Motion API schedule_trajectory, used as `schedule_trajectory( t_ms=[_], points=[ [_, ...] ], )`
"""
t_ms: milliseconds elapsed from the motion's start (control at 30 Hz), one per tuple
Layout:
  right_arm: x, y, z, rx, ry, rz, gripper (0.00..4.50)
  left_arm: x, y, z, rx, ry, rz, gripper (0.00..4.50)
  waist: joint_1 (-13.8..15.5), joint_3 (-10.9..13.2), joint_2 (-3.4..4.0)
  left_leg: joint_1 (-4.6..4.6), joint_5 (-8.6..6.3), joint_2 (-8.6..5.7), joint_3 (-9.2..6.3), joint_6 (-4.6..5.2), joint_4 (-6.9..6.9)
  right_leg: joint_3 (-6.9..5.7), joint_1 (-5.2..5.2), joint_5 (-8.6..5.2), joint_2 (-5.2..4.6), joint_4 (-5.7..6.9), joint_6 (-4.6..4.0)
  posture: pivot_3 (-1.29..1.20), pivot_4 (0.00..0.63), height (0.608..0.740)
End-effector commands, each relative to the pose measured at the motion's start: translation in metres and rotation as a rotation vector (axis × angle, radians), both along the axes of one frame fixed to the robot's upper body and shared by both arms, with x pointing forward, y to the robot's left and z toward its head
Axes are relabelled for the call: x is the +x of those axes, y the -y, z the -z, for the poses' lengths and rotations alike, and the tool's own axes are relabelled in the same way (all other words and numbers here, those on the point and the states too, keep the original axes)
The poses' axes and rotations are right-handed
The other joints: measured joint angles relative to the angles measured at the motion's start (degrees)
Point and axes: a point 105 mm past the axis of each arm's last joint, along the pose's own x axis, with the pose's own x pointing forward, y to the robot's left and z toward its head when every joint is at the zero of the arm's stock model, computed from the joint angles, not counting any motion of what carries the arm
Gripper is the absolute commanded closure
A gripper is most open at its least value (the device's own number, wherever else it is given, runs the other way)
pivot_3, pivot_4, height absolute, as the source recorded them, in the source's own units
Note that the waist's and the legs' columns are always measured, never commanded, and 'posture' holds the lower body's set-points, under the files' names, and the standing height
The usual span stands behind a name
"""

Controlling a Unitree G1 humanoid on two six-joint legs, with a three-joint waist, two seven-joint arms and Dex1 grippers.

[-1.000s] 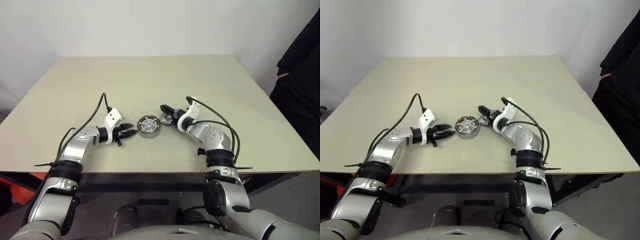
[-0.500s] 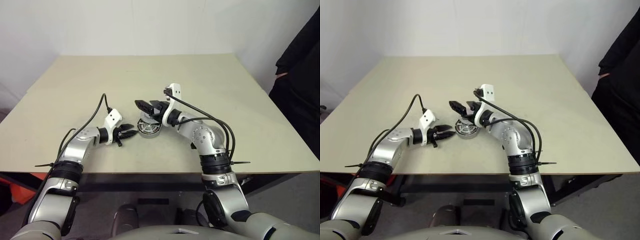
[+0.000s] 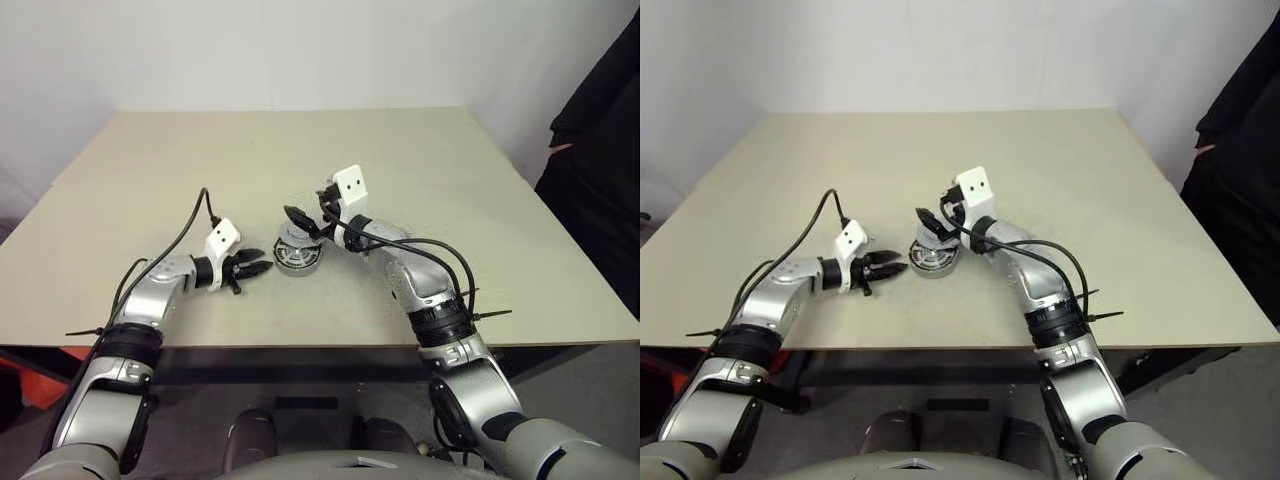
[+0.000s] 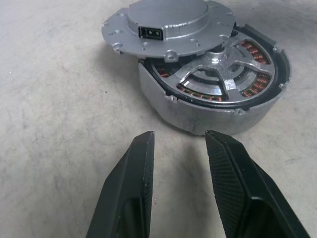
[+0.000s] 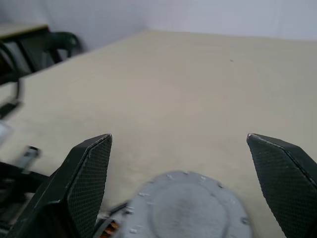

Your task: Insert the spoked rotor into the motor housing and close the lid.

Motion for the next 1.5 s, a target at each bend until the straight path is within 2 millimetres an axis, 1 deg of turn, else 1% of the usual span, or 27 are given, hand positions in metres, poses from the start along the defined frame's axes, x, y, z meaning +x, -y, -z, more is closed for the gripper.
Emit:
schedule_trajectory(
  t_ms=[33,233,500,633,767,967,1000,1067,1133,1167,1233,1333,1400,1500],
  points=[
    [0.012,-0.004,0.004,-0.038,0.043,0.017,0.02,0.003,0.000,-0.013,-0.011,0.051,0.000,2.74,-0.05,0.00,0.00,0.00,-0.01,0.00,0.00,0.01,0.02,0.00,0.00,0.00,0.00,0.00,-0.01,0.00,0.000,0.740],
    [0.014,-0.017,0.015,-0.031,0.011,-0.004,0.02,0.002,0.000,-0.012,-0.012,0.051,-0.005,2.74,-0.11,0.00,0.00,-0.07,-0.08,0.00,0.00,0.14,0.05,0.00,-0.01,0.01,0.01,0.00,-0.04,0.00,0.000,0.740],
    [0.012,-0.020,0.029,-0.045,-0.039,-0.019,0.02,0.002,-0.002,-0.011,-0.010,0.052,-0.016,2.74,-0.08,0.01,0.00,-0.08,-0.19,0.02,0.00,0.32,0.24,0.00,0.03,0.01,0.00,0.07,-0.05,0.00,0.000,0.740],
    [0.013,-0.016,0.040,-0.067,-0.060,0.000,0.02,0.001,-0.001,-0.011,-0.012,0.053,-0.014,2.74,-0.10,0.01,-0.01,-0.06,-0.22,0.04,-0.01,0.36,0.37,0.00,0.04,0.01,0.00,0.18,-0.05,0.00,0.000,0.740],
    [0.016,-0.011,0.044,-0.074,-0.067,0.018,0.02,0.001,0.000,-0.011,-0.013,0.053,-0.012,2.74,-0.11,0.01,-0.01,-0.02,-0.22,0.06,-0.01,0.38,0.44,0.00,0.07,0.03,0.00,0.24,-0.08,0.00,0.000,0.740],
    [0.014,-0.014,0.051,-0.080,-0.089,0.004,0.02,0.001,0.000,-0.012,-0.011,0.056,-0.014,2.74,-0.13,0.01,-0.01,-0.02,-0.26,0.08,-0.02,0.43,0.58,0.00,0.09,0.04,0.00,0.30,-0.10,0.00,0.000,0.740],
    [0.014,-0.013,0.051,-0.080,-0.092,0.005,0.20,0.001,0.000,-0.012,-0.011,0.056,-0.015,2.74,-0.14,0.01,-0.01,-0.02,-0.27,0.08,-0.02,0.45,0.60,0.00,0.09,0.04,0.00,0.31,-0.10,0.00,0.000,0.740],
    [0.014,-0.013,0.050,-0.080,-0.088,0.002,0.60,0.002,0.000,-0.012,-0.010,0.057,-0.016,2.74,-0.13,0.01,-0.01,-0.02,-0.27,0.08,-0.02,0.45,0.62,0.00,0.10,0.04,0.00,0.32,-0.10,0.00,0.000,0.740],
    [0.014,-0.011,0.043,-0.067,-0.073,-0.007,1.28,0.002,0.000,-0.012,-0.010,0.057,-0.017,2.74,-0.13,0.01,-0.01,-0.02,-0.28,0.08,-0.02,0.47,0.65,0.00,0.11,0.04,0.00,0.33,-0.10,0.00,0.000,0.740],
    [0.013,-0.011,0.038,-0.053,-0.062,-0.014,1.37,0.002,0.000,-0.012,-0.010,0.057,-0.018,2.74,-0.13,0.01,-0.01,-0.03,-0.29,0.08,-0.02,0.49,0.66,0.00,0.11,0.04,0.00,0.34,-0.10,0.00,0.000,0.740],
    [0.012,-0.010,0.027,-0.010,-0.044,-0.031,1.37,0.002,-0.001,-0.012,-0.010,0.057,-0.019,2.74,-0.08,0.01,0.00,-0.05,-0.31,0.08,-0.02,0.52,0.67,0.00,0.11,0.04,0.00,0.33,-0.10,0.00,0.000,0.740],
    [0.008,-0.008,0.016,0.047,-0.040,-0.044,1.37,0.003,-0.001,-0.012,-0.010,0.056,-0.019,2.74,-0.09,0.02,0.00,-0.10,-0.34,0.08,-0.02,0.57,0.69,0.00,0.10,0.04,0.00,0.28,-0.10,0.00,0.000,0.740],
    [0.004,-0.006,0.012,0.069,-0.041,-0.061,1.37,0.003,-0.001,-0.012,-0.010,0.056,-0.018,2.74,-0.08,0.02,-0.01,-0.10,-0.35,0.08,-0.02,0.58,0.70,0.00,0.10,0.04,0.00,0.27,-0.10,0.00,0.000,0.740],
    [-0.005,-0.004,0.012,0.079,-0.046,-0.103,1.37,0.004,0.001,-0.012,-0.009,0.056,-0.014,2.74,0.01,0.03,-0.01,-0.10,-0.35,0.08,-0.02,0.59,0.71,0.00,0.10,0.04,0.00,0.27,-0.10,0.00,0.000,0.740]
  ],
)
